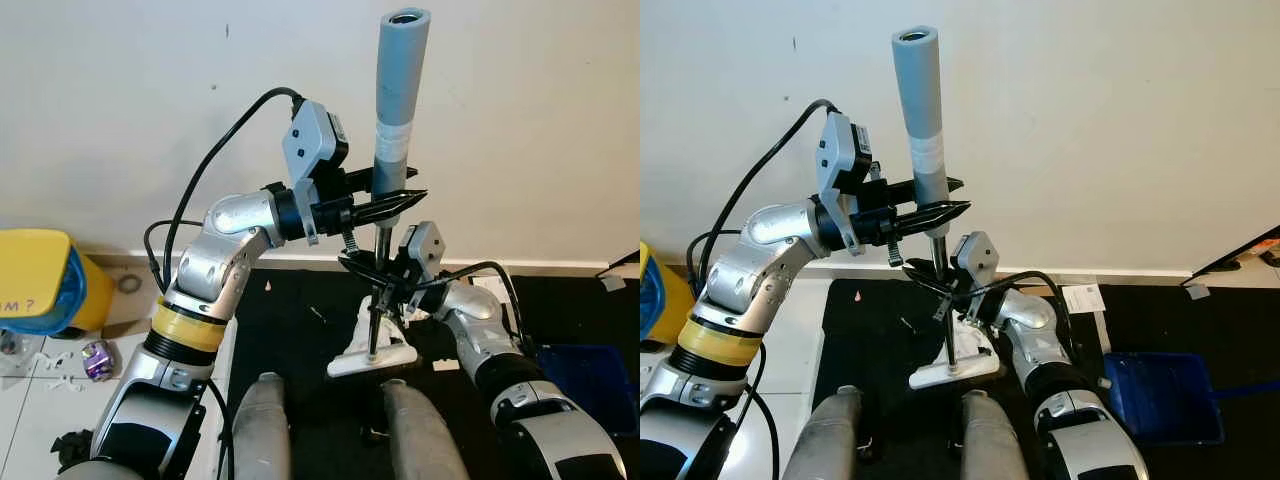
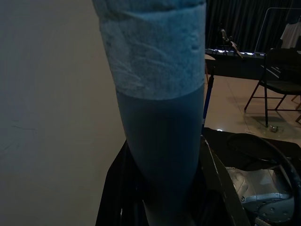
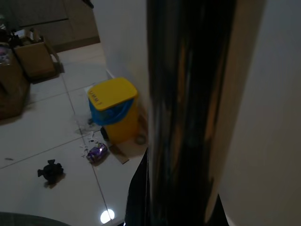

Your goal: Sweep floor

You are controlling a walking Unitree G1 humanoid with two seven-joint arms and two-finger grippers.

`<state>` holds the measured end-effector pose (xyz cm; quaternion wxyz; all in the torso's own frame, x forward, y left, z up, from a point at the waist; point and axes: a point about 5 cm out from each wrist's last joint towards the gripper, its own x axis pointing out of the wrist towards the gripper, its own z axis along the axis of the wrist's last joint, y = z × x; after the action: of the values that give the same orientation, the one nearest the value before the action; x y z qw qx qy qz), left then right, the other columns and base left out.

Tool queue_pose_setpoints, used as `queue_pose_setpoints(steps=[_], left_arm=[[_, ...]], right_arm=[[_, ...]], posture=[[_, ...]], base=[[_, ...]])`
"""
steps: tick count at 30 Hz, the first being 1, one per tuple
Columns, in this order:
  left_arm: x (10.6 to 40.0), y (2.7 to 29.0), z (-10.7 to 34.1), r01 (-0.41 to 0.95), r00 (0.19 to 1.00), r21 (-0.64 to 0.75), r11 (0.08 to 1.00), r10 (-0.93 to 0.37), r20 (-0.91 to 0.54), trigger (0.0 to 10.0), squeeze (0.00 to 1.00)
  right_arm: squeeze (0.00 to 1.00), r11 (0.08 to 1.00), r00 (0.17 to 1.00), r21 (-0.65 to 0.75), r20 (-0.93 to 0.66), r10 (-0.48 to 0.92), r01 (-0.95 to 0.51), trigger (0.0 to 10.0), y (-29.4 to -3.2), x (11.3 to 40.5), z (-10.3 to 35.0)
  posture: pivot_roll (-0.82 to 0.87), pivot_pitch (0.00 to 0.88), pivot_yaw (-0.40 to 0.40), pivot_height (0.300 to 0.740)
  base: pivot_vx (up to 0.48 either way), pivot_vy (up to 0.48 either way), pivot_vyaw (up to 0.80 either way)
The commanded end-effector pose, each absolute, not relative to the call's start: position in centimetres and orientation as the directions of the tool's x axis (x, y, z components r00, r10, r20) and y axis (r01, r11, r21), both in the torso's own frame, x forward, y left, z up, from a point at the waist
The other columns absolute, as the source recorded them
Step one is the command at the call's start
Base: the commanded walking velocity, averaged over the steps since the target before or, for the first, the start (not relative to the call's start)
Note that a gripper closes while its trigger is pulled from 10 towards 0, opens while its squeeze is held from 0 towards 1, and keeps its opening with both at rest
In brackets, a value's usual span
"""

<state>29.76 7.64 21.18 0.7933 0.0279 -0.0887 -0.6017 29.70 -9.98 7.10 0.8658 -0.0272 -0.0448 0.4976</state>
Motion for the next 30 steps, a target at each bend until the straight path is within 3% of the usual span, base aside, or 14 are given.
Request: queue_pose_setpoints(steps=[1, 2, 3, 7, 11, 12, 14, 15, 16, 21, 22, 24, 26, 30], left_arm=[[30.5, 9.1, 20.9, 0.924, 0.339, 0.157, 0.349, -0.937, 0.087, 0.0, 0.00], [30.5, 9.1, 20.9, 0.921, 0.346, 0.158, 0.356, -0.934, 0.089, 0.0, 0.00], [30.6, 9.2, 20.9, 0.919, 0.353, 0.157, 0.363, -0.931, 0.089, 0.0, 0.00], [31.0, 9.7, 20.8, 0.901, 0.392, 0.164, 0.402, -0.915, 0.090, 0.0, 0.00], [31.6, 11.3, 20.1, 0.850, 0.493, 0.175, 0.496, -0.868, 0.064, 0.0, 0.00], [31.9, 11.8, 19.8, 0.817, 0.547, 0.184, 0.547, -0.835, 0.053, 0.0, 0.00], [32.1, 12.2, 19.5, 0.792, 0.583, 0.192, 0.580, -0.811, 0.046, 0.0, 0.00], [32.3, 12.8, 19.1, 0.765, 0.619, 0.211, 0.609, -0.785, 0.020, 0.0, 0.00], [32.3, 12.8, 19.1, 0.765, 0.619, 0.211, 0.609, -0.785, 0.020, 0.0, 0.00], [32.5, 14.5, 16.6, 0.597, 0.799, 0.103, 0.795, -0.602, 0.012, 0.0, 0.00], [32.5, 14.5, 16.6, 0.597, 0.799, 0.103, 0.795, -0.602, 0.012, 0.0, 0.00], [32.6, 15.1, 14.9, 0.492, 0.871, 0.023, 0.870, -0.492, 0.008, 10.0, 0.00], [32.6, 15.3, 14.3, 0.454, 0.891, -0.005, 0.891, -0.454, 0.002, 10.0, 0.00], [32.7, 17.0, 11.9, 0.230, 0.972, -0.080, 0.970, -0.232, -0.027, 10.0, 0.00]], right_arm=[[1.00, 0.517, 0.515, -0.120, 0.047, 0.856, -0.848, 8.8, -10.3, 29.7, 7.1], [1.00, 0.523, 0.522, -0.123, 0.041, 0.852, -0.844, 8.8, -10.3, 29.7, 7.0], [1.00, 0.529, 0.528, -0.128, 0.039, 0.848, -0.839, 10.0, -10.4, 29.7, 7.0], [1.00, 0.570, 0.572, -0.150, 0.038, 0.820, -0.808, 10.0, -10.9, 29.9, 7.0], [1.00, 0.744, 0.753, -0.195, 0.034, 0.657, -0.639, 10.0, -13.5, 30.9, 7.1], [0.85, 0.799, 0.812, -0.204, 0.034, 0.583, -0.565, 10.0, -14.6, 31.2, 7.2], [0.85, 0.832, 0.846, -0.210, 0.035, 0.531, -0.514, 10.0, -15.3, 31.4, 7.2], [0.00, 0.870, 0.886, -0.215, 0.040, 0.462, -0.444, 10.0, -16.4, 31.6, 7.3], [0.00, 0.870, 0.886, -0.215, 0.040, 0.462, -0.444, 10.0, -16.4, 31.6, 7.3], [0.00, 0.977, 0.979, -0.111, 0.075, 0.191, -0.182, 10.0, -20.1, 31.8, 7.5], [0.00, 0.977, 0.979, -0.111, 0.075, 0.191, -0.182, 10.0, -20.1, 31.8, 7.5], [0.00, 0.993, 0.990, -0.052, 0.078, 0.114, -0.111, 10.0, -20.5, 31.8, 7.3], [0.00, 0.995, 0.993, -0.042, 0.077, 0.089, -0.086, 10.0, -20.5, 31.8, 7.3], [0.00, 0.999, 0.996, -0.005, 0.077, 0.046, -0.045, 10.0, -20.1, 31.5, 6.8]], posture=[[0.08, 0.113, -0.063, 0.731], [0.08, 0.113, -0.063, 0.731], [0.08, 0.116, -0.061, 0.731], [0.08, 0.115, -0.060, 0.731], [0.08, 0.119, -0.056, 0.731], [0.08, 0.120, -0.056, 0.731], [0.08, 0.120, -0.056, 0.731], [0.08, 0.119, -0.056, 0.731], [0.08, 0.119, -0.056, 0.731], [0.07, 0.115, -0.050, 0.731], [0.07, 0.115, -0.050, 0.731], [0.07, 0.112, -0.045, 0.731], [0.07, 0.112, -0.045, 0.731], [0.06, 0.107, -0.041, 0.731]], base=[[0.000, 0.000, 0.00], [0.000, 0.000, 0.00], [0.000, 0.000, 0.00], [0.000, 0.000, 0.00], [0.000, 0.000, 0.00], [0.000, 0.000, 0.00], [0.000, 0.000, 0.00], [0.000, 0.000, 0.00], [0.000, 0.000, 0.00], [0.000, 0.000, 0.00], [0.000, 0.000, 0.00], [0.000, 0.000, 0.00], [0.000, 0.000, 0.00], [0.000, 0.000, 0.00]])
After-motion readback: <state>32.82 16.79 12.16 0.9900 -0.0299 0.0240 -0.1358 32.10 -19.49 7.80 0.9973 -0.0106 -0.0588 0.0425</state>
